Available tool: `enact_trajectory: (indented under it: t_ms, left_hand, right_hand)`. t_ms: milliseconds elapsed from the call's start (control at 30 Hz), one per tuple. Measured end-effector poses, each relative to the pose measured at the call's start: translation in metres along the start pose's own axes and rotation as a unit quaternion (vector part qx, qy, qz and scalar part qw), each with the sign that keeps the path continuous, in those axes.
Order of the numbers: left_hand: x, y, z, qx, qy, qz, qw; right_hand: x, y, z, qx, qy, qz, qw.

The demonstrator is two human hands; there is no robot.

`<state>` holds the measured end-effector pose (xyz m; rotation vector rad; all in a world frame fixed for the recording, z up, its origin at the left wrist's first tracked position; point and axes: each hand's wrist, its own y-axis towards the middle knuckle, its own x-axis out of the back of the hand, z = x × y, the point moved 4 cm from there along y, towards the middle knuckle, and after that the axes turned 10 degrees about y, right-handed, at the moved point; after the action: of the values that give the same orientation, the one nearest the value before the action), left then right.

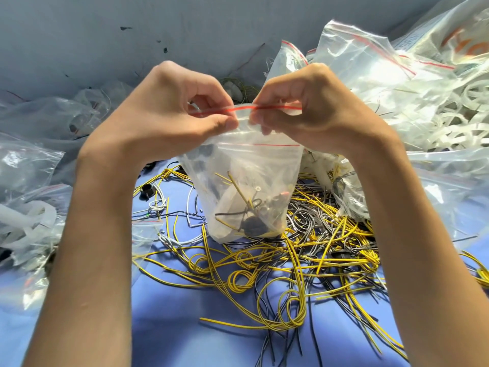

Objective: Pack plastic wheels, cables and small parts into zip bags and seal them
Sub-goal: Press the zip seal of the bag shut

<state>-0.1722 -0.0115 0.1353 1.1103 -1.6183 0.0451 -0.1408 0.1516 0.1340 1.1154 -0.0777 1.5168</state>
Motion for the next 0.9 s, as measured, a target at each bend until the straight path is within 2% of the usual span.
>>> enact_trajectory:
  t_ms: [200,667,900]
  left_hand:
    - [0.002,0.001,0.001,0.003,-0.009,-0.035,0.999]
    - [-0.001,0.004,0.002,-0.016,0.013,-0.025,0.999]
    - [0.005,0.003,0.004,-0.005,-0.009,-0.052,0.999]
  right_hand:
    - [-0.001,0.002,0.004,0.01,-0.004,-0.011,1.0]
    - [-0.012,0.006,0.008,0.039,-0.096,-0.002,0.995]
    - [-0.007,0.008,0.007,0.04,-0.045,-0.045,0.997]
